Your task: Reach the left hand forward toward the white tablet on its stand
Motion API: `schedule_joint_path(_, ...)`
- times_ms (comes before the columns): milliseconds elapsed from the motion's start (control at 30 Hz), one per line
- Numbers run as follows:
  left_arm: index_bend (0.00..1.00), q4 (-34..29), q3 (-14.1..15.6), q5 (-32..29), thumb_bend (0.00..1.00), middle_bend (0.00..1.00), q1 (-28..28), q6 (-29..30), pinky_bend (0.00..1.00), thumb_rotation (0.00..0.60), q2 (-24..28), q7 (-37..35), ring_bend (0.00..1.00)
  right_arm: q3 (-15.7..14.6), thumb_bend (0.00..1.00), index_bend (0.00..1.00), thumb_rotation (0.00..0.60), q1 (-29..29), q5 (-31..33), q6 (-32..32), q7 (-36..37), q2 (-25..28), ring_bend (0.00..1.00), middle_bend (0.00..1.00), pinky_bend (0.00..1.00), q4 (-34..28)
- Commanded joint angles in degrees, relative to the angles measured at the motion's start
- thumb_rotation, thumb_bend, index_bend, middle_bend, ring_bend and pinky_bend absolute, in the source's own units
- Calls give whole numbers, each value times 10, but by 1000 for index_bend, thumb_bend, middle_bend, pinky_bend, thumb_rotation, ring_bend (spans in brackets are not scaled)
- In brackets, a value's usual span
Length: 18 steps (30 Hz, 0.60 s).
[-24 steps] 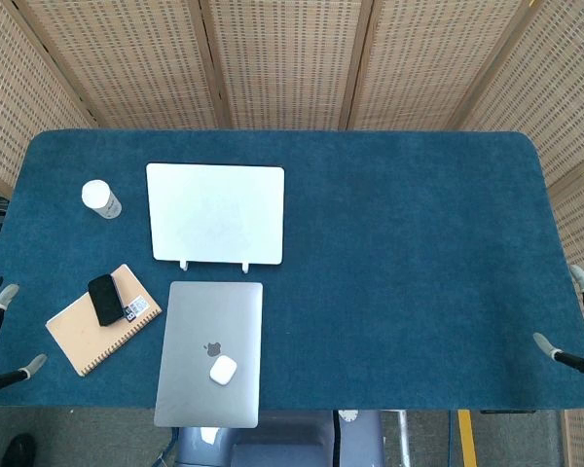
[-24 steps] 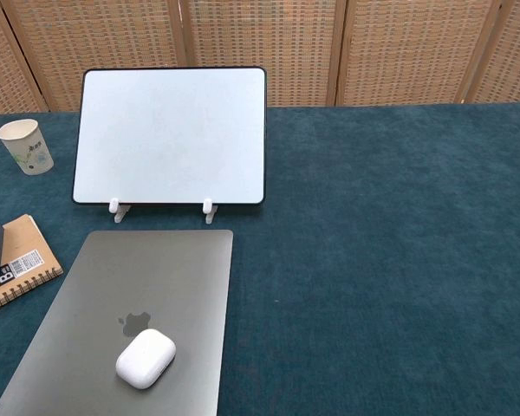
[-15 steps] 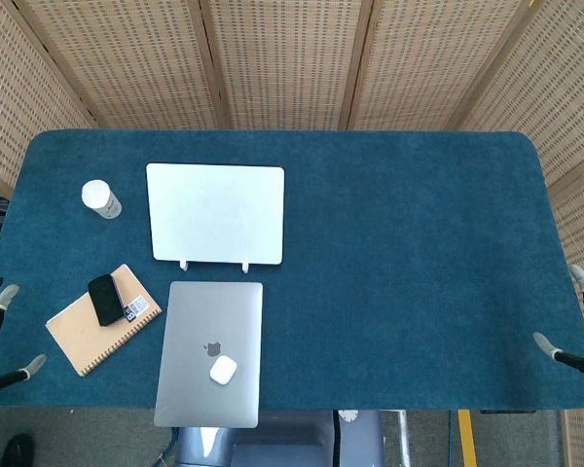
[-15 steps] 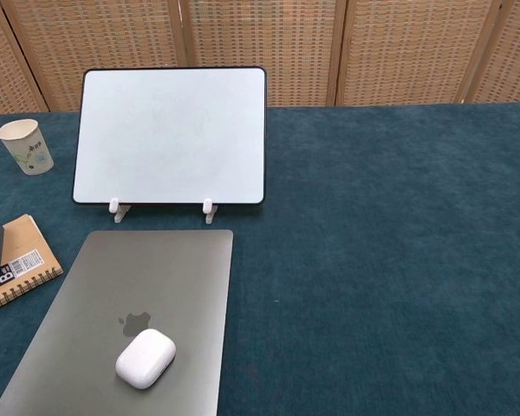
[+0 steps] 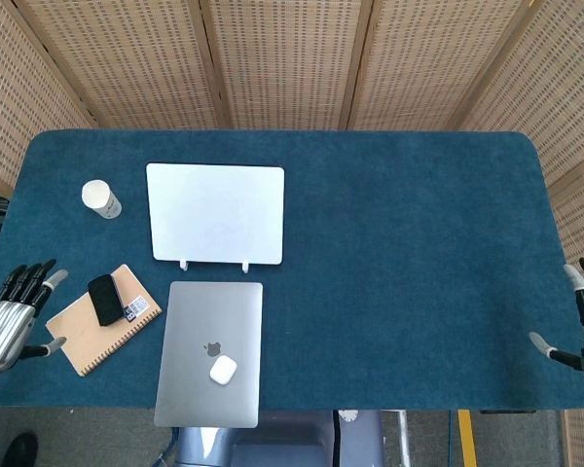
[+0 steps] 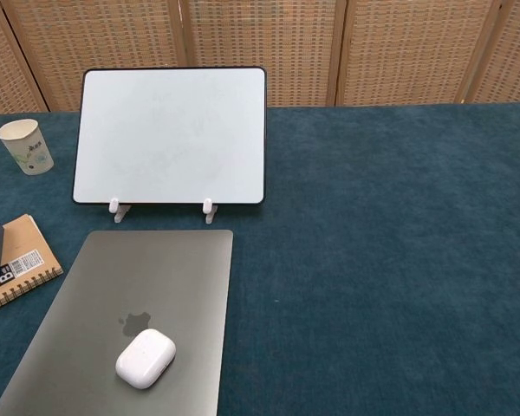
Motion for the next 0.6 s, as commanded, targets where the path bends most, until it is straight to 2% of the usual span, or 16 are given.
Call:
schedule_joint_path(33,110,150,10,55,6,0,-58,-39,0,600,-64,-22,0,1,0,0,600,2,3,-5,-5,-2,0,0,0,0)
schedule_joint_path(100,118,198,15,66,19,0,-70,-41,0,600,-88,-30,0,1,0,0,600,3,5,-7,-10,-3,0,0,0,0)
schedule_joint_path(300,124,283,30,72,45,0,-92,-65,0,600,-138,-55,0,3,0,0,600,5,10,-12,-20,-6,0,0,0,-1)
schedule_joint_path(600,142,356,43,72,96,0,-123,-89,0,600,-194,-73,0,4,0,0,600,8,15,-18,-24,-9,0,0,0,0)
